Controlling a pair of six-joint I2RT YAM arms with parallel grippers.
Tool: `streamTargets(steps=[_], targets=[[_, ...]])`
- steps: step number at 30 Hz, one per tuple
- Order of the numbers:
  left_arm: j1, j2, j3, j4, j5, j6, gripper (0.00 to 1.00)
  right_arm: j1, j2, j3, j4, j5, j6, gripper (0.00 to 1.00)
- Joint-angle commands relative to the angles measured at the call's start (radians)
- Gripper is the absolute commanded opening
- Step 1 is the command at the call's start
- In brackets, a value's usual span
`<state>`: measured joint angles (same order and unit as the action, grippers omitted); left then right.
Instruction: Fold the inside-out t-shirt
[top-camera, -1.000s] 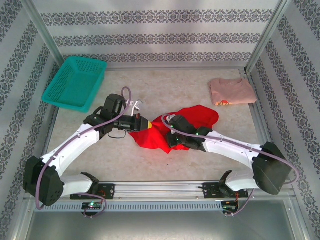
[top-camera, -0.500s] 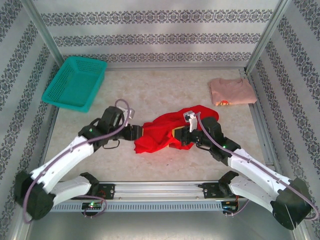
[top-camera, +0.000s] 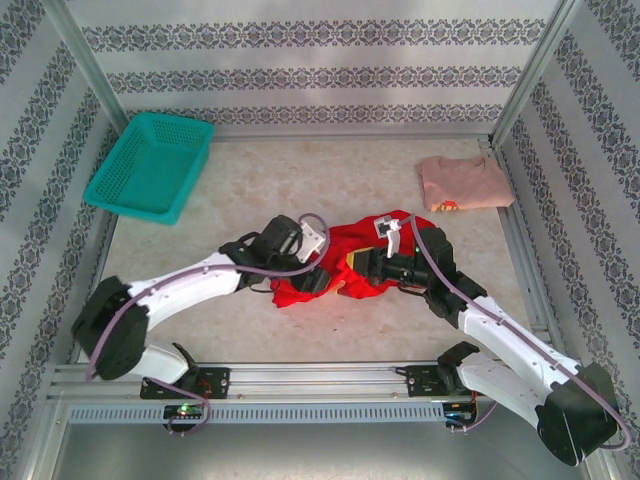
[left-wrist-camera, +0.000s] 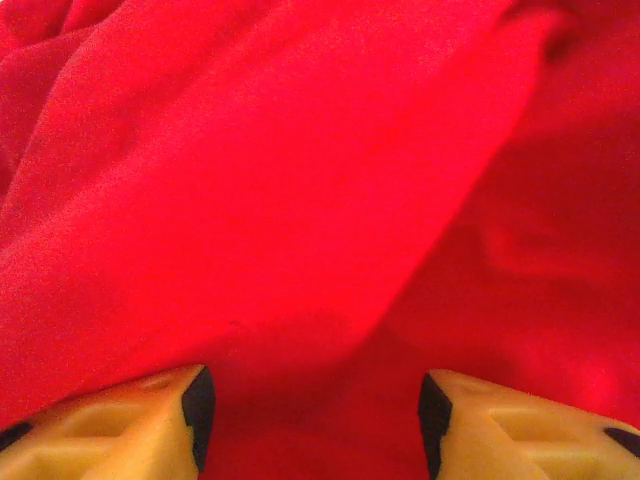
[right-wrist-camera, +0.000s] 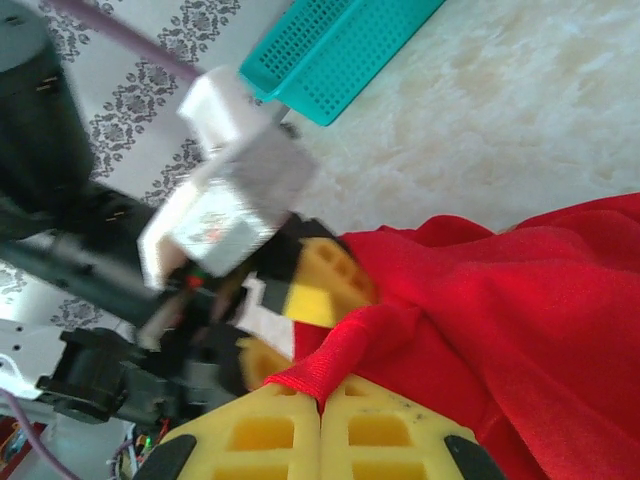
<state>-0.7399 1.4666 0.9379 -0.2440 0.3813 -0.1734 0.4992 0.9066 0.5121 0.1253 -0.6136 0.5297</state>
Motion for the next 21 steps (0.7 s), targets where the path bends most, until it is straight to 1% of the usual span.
streamTargets(steps=[1, 3, 4, 5, 7, 9, 10, 11, 12, 14, 16, 18, 20, 21], targets=[[-0.004, 0.086, 0.085, 0.114, 0.010, 0.023, 0.42, -0.007, -0.003, -0.002, 0.036, -0.038, 0.010, 0.00], [0.019, 0.096, 0.095, 0.172, 0.077, -0.027, 0.19, -0.008, -0.018, 0.006, -0.032, -0.013, -0.024, 0.00], [0.039, 0.083, 0.079, 0.214, 0.136, -0.063, 0.07, -0.011, -0.030, 0.010, -0.066, 0.002, -0.040, 0.00], [0.073, 0.061, 0.045, 0.288, 0.233, -0.125, 0.00, -0.017, -0.042, 0.017, -0.111, 0.016, -0.056, 0.00], [0.144, 0.019, -0.031, 0.451, 0.426, -0.283, 0.00, -0.035, -0.064, 0.038, -0.202, 0.055, -0.078, 0.00], [0.202, -0.039, -0.112, 0.603, 0.580, -0.444, 0.00, -0.047, -0.077, 0.069, -0.303, 0.173, -0.079, 0.00], [0.213, -0.070, -0.139, 0.634, 0.611, -0.484, 0.00, -0.050, -0.075, 0.089, -0.349, 0.232, -0.070, 0.00], [0.218, -0.107, -0.156, 0.622, 0.638, -0.502, 0.00, -0.052, -0.069, 0.108, -0.377, 0.276, -0.056, 0.00], [0.218, -0.142, -0.165, 0.598, 0.662, -0.506, 0.00, -0.051, -0.060, 0.126, -0.397, 0.307, -0.038, 0.00], [0.221, -0.200, -0.170, 0.539, 0.678, -0.513, 0.00, -0.050, -0.038, 0.165, -0.433, 0.331, -0.020, 0.01], [0.235, -0.239, -0.168, 0.499, 0.668, -0.535, 0.00, -0.047, -0.014, 0.218, -0.523, 0.389, -0.038, 0.09], [0.260, -0.249, -0.151, 0.448, 0.652, -0.567, 0.00, -0.018, 0.003, 0.288, -0.656, 0.505, -0.128, 0.23], [0.271, -0.241, -0.127, 0.390, 0.638, -0.586, 0.00, 0.051, -0.008, 0.328, -0.730, 0.644, -0.227, 0.34], [0.271, -0.235, -0.116, 0.378, 0.641, -0.597, 0.00, 0.101, -0.027, 0.332, -0.729, 0.687, -0.291, 0.38]])
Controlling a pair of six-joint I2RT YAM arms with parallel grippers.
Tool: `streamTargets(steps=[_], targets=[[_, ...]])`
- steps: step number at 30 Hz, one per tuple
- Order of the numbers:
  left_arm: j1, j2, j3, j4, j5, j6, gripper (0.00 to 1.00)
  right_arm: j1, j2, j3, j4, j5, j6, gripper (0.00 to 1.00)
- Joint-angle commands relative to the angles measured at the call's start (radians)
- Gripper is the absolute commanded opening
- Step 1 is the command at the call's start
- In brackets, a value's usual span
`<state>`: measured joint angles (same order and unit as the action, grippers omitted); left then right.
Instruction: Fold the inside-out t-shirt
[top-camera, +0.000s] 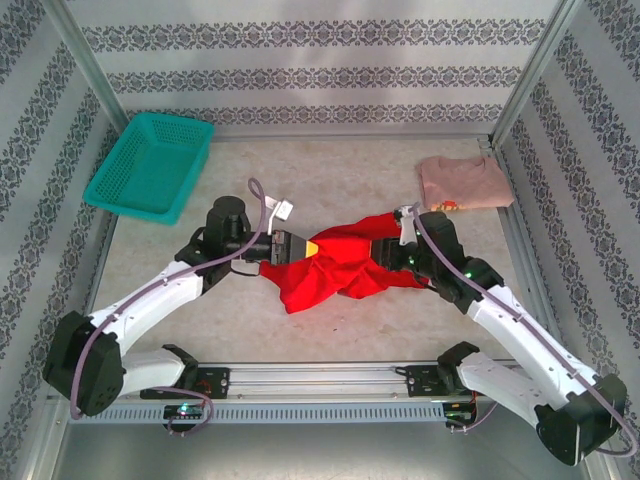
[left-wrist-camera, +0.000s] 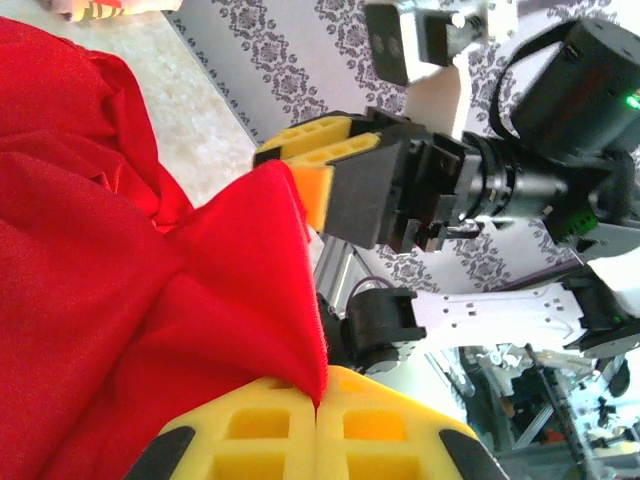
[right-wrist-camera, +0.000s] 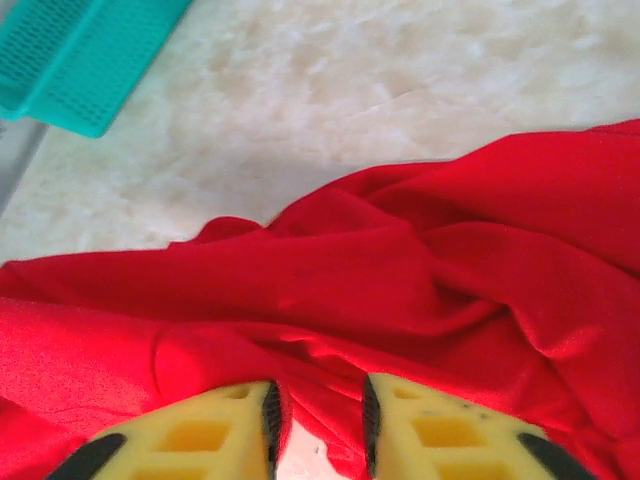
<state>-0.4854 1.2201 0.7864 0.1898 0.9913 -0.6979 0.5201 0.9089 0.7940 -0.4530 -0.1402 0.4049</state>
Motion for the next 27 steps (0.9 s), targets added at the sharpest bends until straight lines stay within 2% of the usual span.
streamTargets(steps=[1, 3, 6, 13, 18, 22, 23, 25, 26, 27], targets=[[0.016, 0.014, 0.040, -0.057, 0.036, -0.083, 0.00, 0.129, -0.054, 0.042, -0.129, 0.223, -0.228, 0.41], [0.015, 0.010, 0.053, -0.095, 0.034, -0.072, 0.00, 0.235, -0.112, 0.008, -0.058, 0.228, -0.330, 0.46], [0.017, 0.002, 0.076, -0.173, 0.023, -0.025, 0.00, 0.328, -0.142, -0.039, 0.032, 0.184, -0.411, 0.48], [0.015, 0.015, 0.101, -0.233, 0.009, 0.006, 0.00, 0.394, 0.020, -0.029, 0.046, 0.149, -0.476, 0.51], [0.017, 0.036, 0.112, -0.245, 0.006, 0.003, 0.00, 0.514, 0.075, -0.035, 0.040, 0.285, -0.501, 0.51], [0.016, 0.033, 0.115, -0.261, 0.004, 0.014, 0.00, 0.529, 0.160, -0.009, 0.040, 0.352, -0.523, 0.52], [0.017, 0.033, 0.118, -0.276, 0.002, 0.024, 0.00, 0.529, 0.187, 0.010, 0.041, 0.377, -0.522, 0.45], [0.016, 0.030, 0.126, -0.321, -0.021, 0.060, 0.00, 0.515, 0.222, 0.051, 0.048, 0.385, -0.520, 0.13], [0.016, 0.028, 0.129, -0.344, -0.037, 0.078, 0.00, 0.501, 0.226, 0.068, 0.047, 0.364, -0.507, 0.02], [0.017, 0.024, 0.135, -0.373, -0.069, 0.102, 0.00, 0.474, 0.217, 0.083, 0.047, 0.293, -0.479, 0.00]])
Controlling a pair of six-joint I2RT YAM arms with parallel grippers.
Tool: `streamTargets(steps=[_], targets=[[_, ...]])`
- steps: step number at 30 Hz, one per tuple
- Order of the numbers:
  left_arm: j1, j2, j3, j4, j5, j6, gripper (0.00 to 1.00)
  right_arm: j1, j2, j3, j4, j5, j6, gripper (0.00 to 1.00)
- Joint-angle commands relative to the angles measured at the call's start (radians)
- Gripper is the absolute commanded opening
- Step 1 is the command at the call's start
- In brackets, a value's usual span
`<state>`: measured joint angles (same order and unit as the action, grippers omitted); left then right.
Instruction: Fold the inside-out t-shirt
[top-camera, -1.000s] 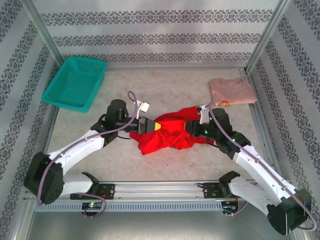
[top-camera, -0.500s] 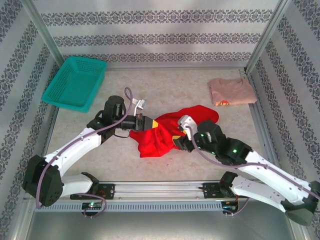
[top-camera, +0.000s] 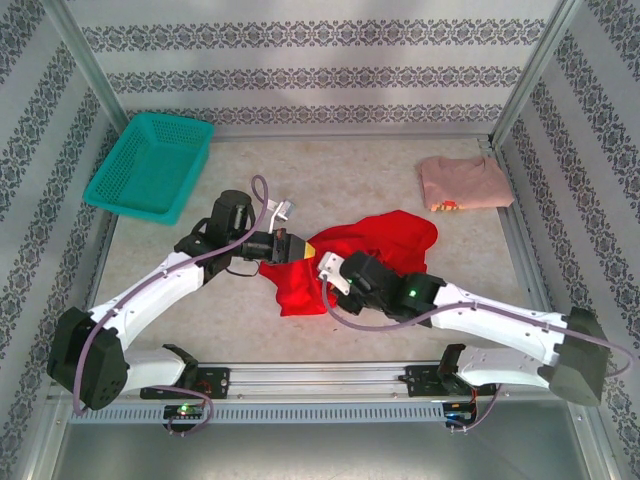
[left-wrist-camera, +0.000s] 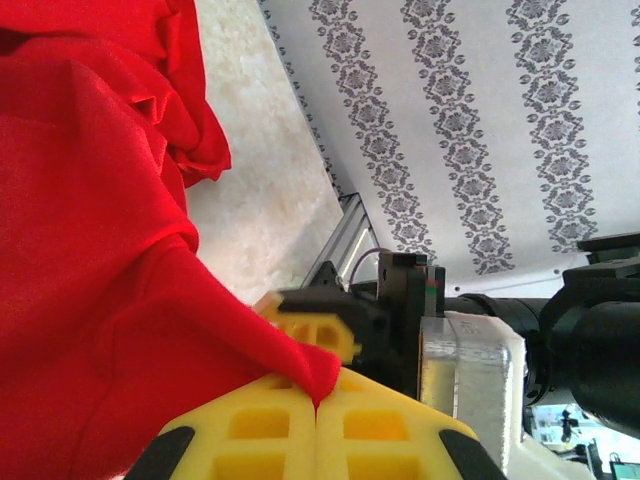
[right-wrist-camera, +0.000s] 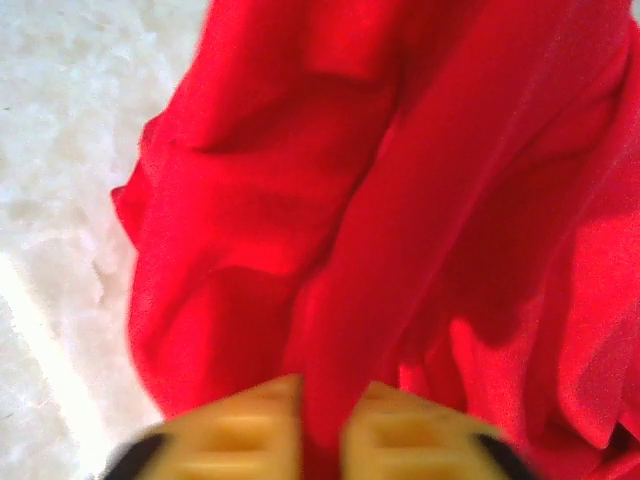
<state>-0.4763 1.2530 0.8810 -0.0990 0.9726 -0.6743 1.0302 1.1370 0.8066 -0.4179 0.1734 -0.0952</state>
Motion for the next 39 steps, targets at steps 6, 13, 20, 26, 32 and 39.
streamTargets(steps=[6, 13, 20, 26, 32, 39], targets=[[0.004, -0.021, 0.076, -0.297, -0.518, 0.198, 0.14, -0.298, -0.155, -0.006, 0.290, -0.668, 0.401, 0.00], [-0.092, -0.156, 0.002, -0.273, -0.579, 0.232, 0.58, -0.375, -0.149, -0.055, 0.475, -0.773, 0.629, 0.00], [-0.238, -0.181, 0.012, -0.307, -0.667, 0.301, 0.46, -0.416, -0.157, -0.079, 0.495, -0.784, 0.661, 0.00], [-0.292, -0.045, 0.093, -0.359, -0.690, 0.403, 0.45, -0.425, -0.159, -0.077, 0.492, -0.788, 0.665, 0.00], [-0.291, 0.047, 0.129, -0.388, -0.835, 0.432, 0.58, -0.433, -0.170, -0.086, 0.479, -0.792, 0.660, 0.00], [-0.281, 0.092, 0.109, -0.313, -0.776, 0.427, 0.36, -0.444, -0.174, -0.098, 0.483, -0.795, 0.658, 0.00]])
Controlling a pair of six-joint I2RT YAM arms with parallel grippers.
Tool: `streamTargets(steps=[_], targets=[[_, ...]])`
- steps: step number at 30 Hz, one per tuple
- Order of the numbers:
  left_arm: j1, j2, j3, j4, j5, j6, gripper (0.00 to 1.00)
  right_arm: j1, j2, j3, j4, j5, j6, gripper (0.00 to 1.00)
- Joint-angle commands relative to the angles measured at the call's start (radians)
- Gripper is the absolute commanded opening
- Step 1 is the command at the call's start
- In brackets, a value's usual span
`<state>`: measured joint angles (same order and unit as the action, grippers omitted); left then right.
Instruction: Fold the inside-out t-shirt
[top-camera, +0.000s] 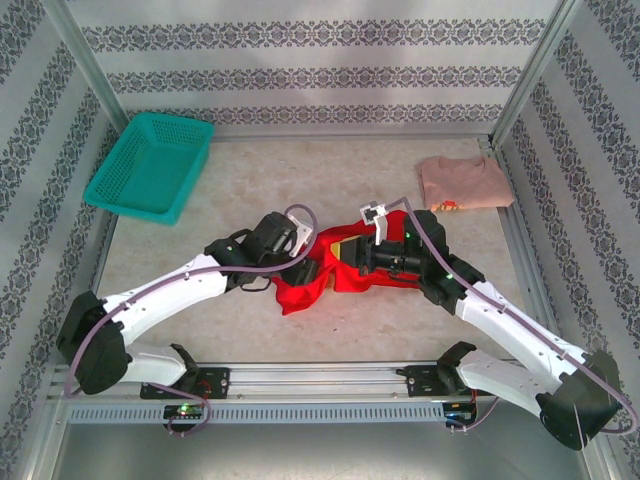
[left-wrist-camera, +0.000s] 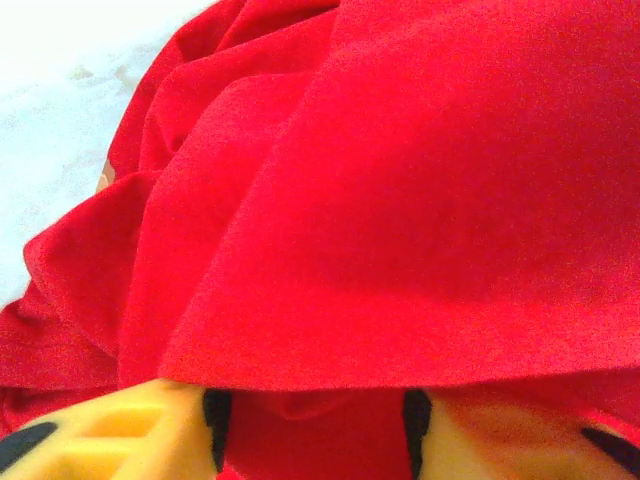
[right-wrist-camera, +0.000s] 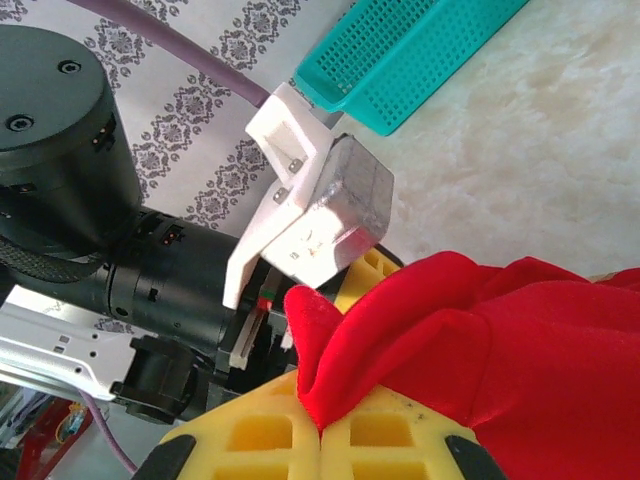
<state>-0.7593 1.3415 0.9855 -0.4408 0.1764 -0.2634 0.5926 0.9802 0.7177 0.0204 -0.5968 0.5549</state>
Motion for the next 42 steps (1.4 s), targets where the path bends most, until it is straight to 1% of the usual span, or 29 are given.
streamTargets(steps=[1, 4, 8, 12, 15, 16, 17, 18, 20, 21, 23, 26, 27, 29, 31, 32, 34, 38, 40, 42], targets=[[0.009, -0.007, -0.005, 0.060, 0.056, 0.009, 0.26, -0.008, -0.017, -0.011, 0.038, -0.020, 0.004, 0.00], [0.035, -0.092, -0.050, 0.147, 0.141, 0.001, 0.00, -0.021, -0.035, -0.022, -0.010, 0.017, -0.015, 0.00], [0.085, -0.297, -0.182, 0.334, 0.312, -0.042, 0.00, -0.067, -0.085, -0.043, -0.054, 0.077, 0.005, 0.00], [0.169, -0.474, -0.324, 0.552, 0.480, -0.167, 0.00, -0.140, -0.132, -0.065, -0.054, 0.098, 0.079, 0.00], [0.225, -0.526, -0.383, 0.650, 0.545, -0.234, 0.00, -0.171, -0.157, -0.071, -0.040, 0.090, 0.122, 0.00], [0.233, -0.526, -0.387, 0.655, 0.560, -0.234, 0.00, -0.178, -0.159, -0.068, -0.047, 0.088, 0.131, 0.00], [0.233, -0.524, -0.386, 0.648, 0.570, -0.221, 0.00, -0.184, -0.158, -0.064, -0.054, 0.083, 0.141, 0.02], [0.233, -0.521, -0.387, 0.649, 0.575, -0.210, 0.00, -0.189, -0.155, -0.062, -0.076, 0.095, 0.148, 0.05], [0.233, -0.511, -0.389, 0.648, 0.573, -0.190, 0.00, -0.204, -0.152, -0.034, -0.232, 0.195, 0.158, 0.15], [0.232, -0.504, -0.390, 0.641, 0.569, -0.174, 0.00, -0.210, -0.151, -0.017, -0.314, 0.248, 0.137, 0.20], [0.226, -0.486, -0.389, 0.624, 0.556, -0.136, 0.00, -0.203, -0.160, 0.020, -0.472, 0.360, 0.047, 0.32], [0.187, -0.449, -0.391, 0.609, 0.506, -0.085, 0.00, -0.158, -0.192, 0.035, -0.555, 0.430, -0.072, 0.44], [0.172, -0.435, -0.389, 0.602, 0.497, -0.068, 0.00, -0.127, -0.200, 0.035, -0.562, 0.441, -0.098, 0.46], [0.135, -0.403, -0.388, 0.596, 0.483, -0.039, 0.00, -0.032, -0.197, 0.029, -0.536, 0.420, -0.156, 0.50], [0.106, -0.382, -0.391, 0.596, 0.476, -0.012, 0.00, 0.068, -0.167, 0.037, -0.520, 0.463, -0.187, 0.52], [0.096, -0.376, -0.389, 0.591, 0.467, -0.004, 0.00, 0.114, -0.147, 0.046, -0.517, 0.491, -0.215, 0.56], [0.086, -0.371, -0.384, 0.581, 0.458, 0.007, 0.00, 0.179, -0.106, 0.062, -0.508, 0.519, -0.266, 0.58], [0.077, -0.371, -0.379, 0.567, 0.449, 0.016, 0.00, 0.215, -0.021, 0.082, -0.527, 0.542, -0.339, 0.62], [0.073, -0.371, -0.379, 0.558, 0.448, 0.022, 0.00, 0.230, 0.005, 0.088, -0.546, 0.638, -0.357, 0.64], [0.071, -0.372, -0.378, 0.550, 0.442, 0.022, 0.00, 0.231, 0.022, 0.099, -0.544, 0.693, -0.365, 0.63]])
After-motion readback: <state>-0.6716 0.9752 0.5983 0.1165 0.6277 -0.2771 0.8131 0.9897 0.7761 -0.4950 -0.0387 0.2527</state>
